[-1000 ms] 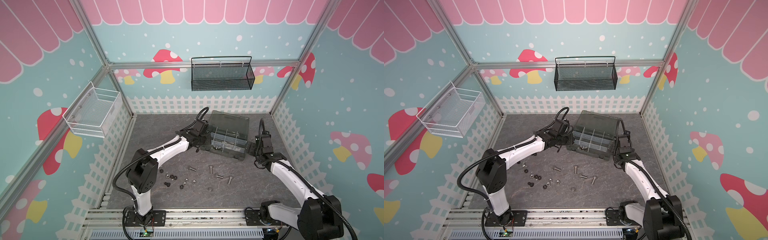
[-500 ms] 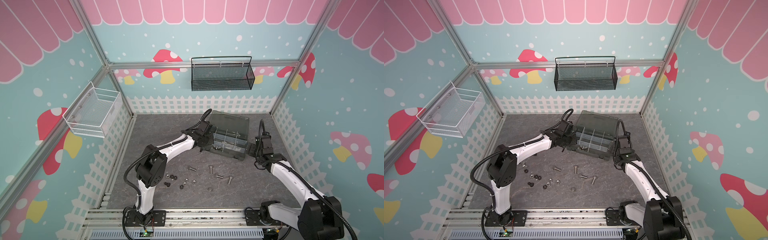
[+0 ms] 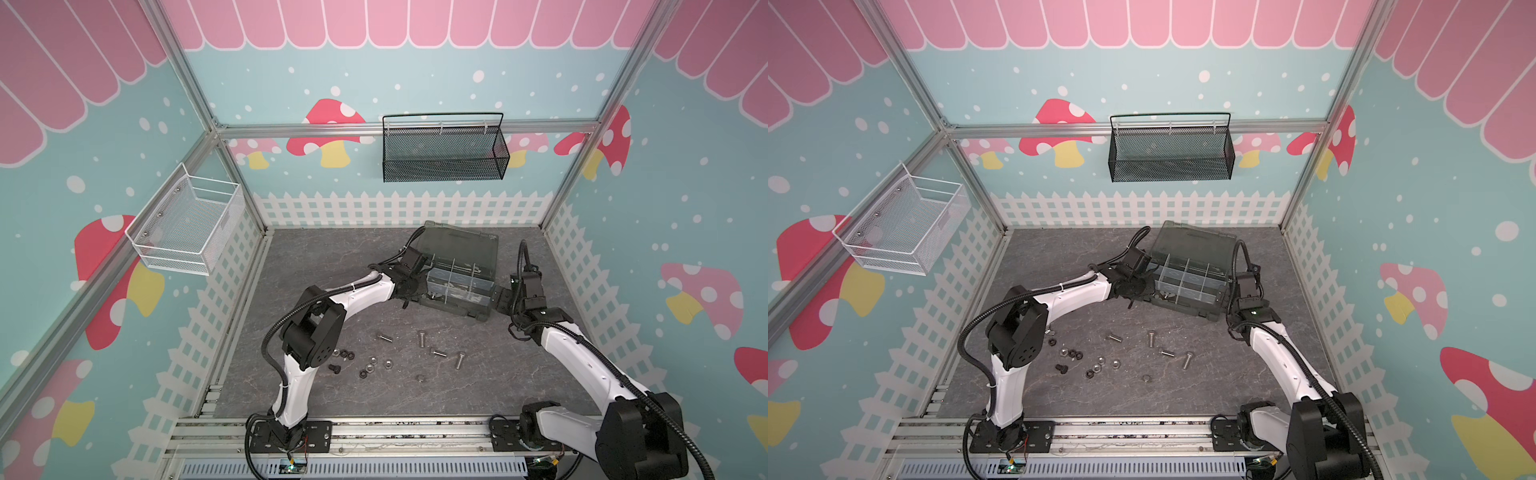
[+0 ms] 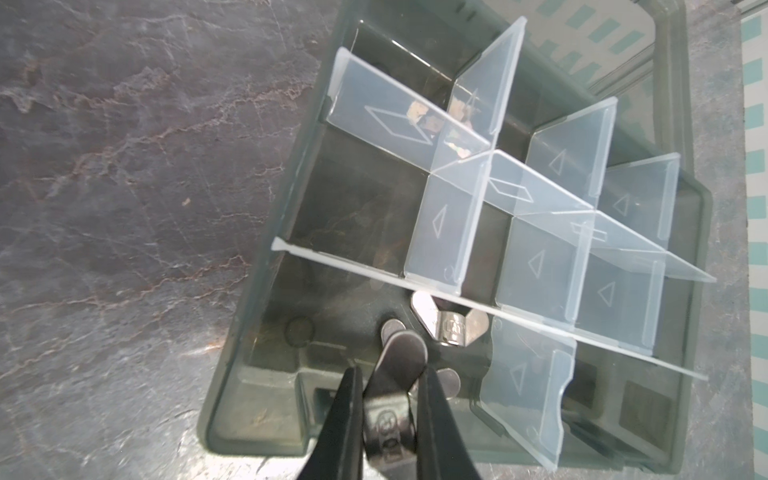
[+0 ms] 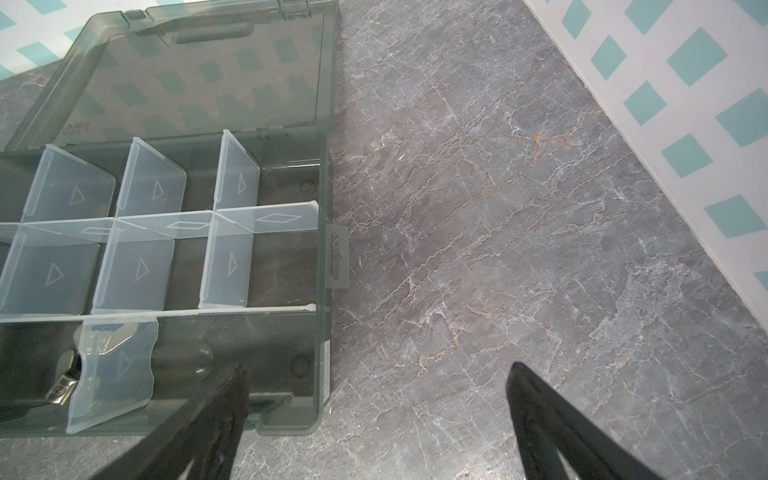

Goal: Sort the screws and nuts into containers
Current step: 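Carry the wing nut with the left gripper into the organizer compartment, then move the empty left gripper back over the pile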

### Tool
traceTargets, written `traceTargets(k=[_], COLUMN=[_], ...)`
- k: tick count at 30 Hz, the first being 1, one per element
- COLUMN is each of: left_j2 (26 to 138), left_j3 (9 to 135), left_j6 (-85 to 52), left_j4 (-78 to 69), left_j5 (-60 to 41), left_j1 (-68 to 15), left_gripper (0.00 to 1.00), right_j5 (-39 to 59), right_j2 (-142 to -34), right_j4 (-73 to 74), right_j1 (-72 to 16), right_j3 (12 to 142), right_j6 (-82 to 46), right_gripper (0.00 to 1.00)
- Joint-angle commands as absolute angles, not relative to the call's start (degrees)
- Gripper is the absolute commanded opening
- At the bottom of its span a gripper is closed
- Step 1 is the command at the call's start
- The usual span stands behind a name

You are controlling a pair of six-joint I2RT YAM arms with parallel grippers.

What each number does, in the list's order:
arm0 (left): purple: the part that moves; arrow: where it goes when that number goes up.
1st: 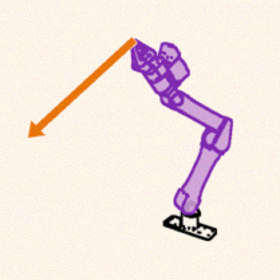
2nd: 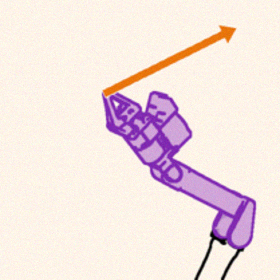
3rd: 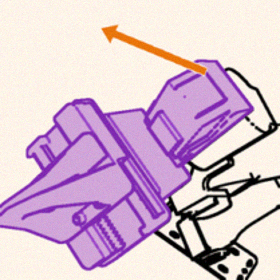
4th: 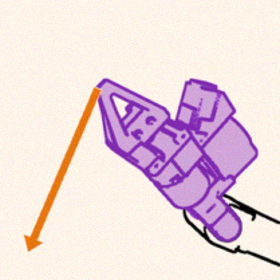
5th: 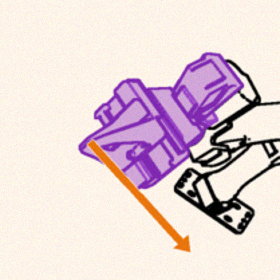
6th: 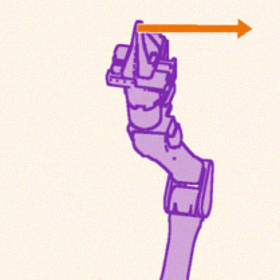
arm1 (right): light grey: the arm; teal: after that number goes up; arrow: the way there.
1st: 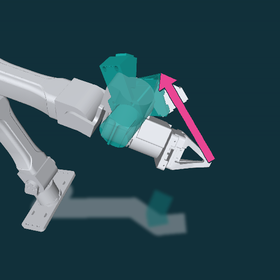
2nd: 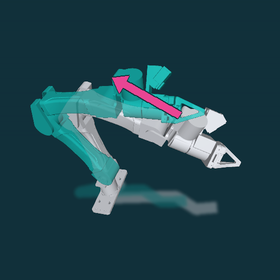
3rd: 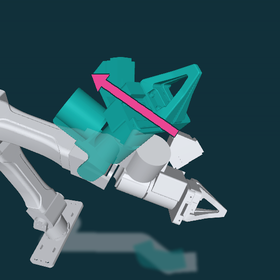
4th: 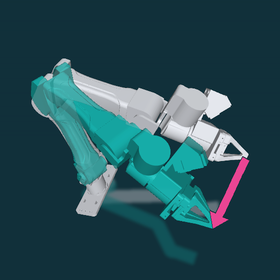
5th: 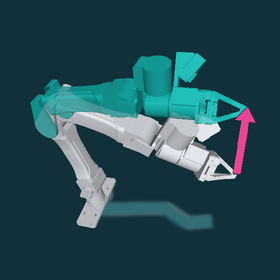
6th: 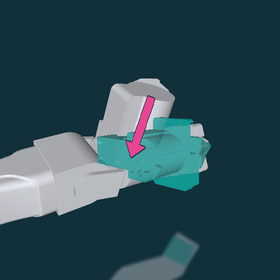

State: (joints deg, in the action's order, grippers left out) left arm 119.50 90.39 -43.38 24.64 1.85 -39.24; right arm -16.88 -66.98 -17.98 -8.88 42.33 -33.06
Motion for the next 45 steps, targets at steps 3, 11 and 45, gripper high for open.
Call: traceTargets(k=[3,11,45], left_j2=[121.9,119.4,74.4], left_j3=[92.3,91.0,38.1], left_j6=[-46.4,-46.2,-49.8], left_j4=[23.0,22.0,27.6], left_j5=[3.0,3.3,16.4], left_j1=[-39.9,-39.9,-15.2], left_gripper=[0.07,0.37,0.45], right_j5=[-16.9,-16.8,-13.5], right_j2=[-65.1,-64.1,-67.6], right_j4=[-17.7,-17.4,-16.1], right_j1=[-8.7,-8.8,-8.7], right_j3=[41.2,40.8,42.3], right_j6=[-33.5,-33.4,-33.6], right_gripper=[0.98,0.98,0.98])
